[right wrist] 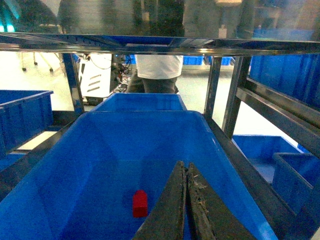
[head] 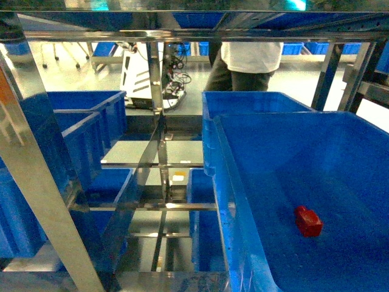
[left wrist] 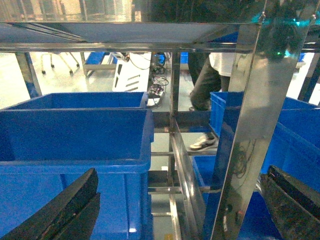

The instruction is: Pick red block from blue box to shelf

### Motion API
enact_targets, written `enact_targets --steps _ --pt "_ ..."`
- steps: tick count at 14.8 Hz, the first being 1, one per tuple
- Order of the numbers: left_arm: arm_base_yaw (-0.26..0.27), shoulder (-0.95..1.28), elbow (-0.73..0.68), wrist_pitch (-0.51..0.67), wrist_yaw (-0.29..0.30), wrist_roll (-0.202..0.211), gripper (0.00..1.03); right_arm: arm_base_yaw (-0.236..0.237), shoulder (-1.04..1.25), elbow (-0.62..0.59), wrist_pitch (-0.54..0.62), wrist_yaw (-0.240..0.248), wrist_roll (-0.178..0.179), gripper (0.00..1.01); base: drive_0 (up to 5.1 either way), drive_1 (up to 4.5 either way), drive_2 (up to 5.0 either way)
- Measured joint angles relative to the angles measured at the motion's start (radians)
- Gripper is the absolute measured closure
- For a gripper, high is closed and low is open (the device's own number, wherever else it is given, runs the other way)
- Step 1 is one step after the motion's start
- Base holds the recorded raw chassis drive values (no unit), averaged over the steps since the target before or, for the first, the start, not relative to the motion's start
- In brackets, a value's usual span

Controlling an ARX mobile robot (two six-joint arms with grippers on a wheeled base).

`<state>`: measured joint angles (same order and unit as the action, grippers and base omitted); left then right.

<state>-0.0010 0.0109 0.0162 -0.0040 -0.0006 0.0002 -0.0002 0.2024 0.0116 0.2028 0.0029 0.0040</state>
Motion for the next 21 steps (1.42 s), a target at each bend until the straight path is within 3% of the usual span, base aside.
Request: enact_targets --steps 2,3,4,10,18,21 --pt "0.0 0.0 0.0 0.0 0.0 0.0 0.05 0.0 -0.031 0.0 -0.03 0.0 0.0 1.0 0.0 0.0 0.0" --pt "0.0 0.0 0.0 0.0 0.0 0.0 0.05 0.0 -0.112 0.0 -0.157 -0.001 0.0 1.0 0.0 0.0 0.0" --pt "0.0 0.0 0.0 0.0 -0.002 0.0 0.05 0.0 -0.188 0.0 -0.208 -0.001 0.0 1.0 0.0 0.0 0.0" --pt "0.0 0.0 0.0 0.0 0.0 0.0 0.05 0.0 -0.198 0.0 -0.207 -0.002 0.0 0.97 0.0 0.0 0.0" --pt "0.0 0.0 0.0 0.0 0.0 0.0 0.05 0.0 -0.198 0.0 -0.207 -0.002 0.0 0.01 0.0 0.0 0.0" --pt "0.0 0.0 0.0 0.0 0.0 0.0 0.05 0.0 -0.198 0.0 -0.207 -0.002 0.0 0.03 0.0 0.0 0.0"
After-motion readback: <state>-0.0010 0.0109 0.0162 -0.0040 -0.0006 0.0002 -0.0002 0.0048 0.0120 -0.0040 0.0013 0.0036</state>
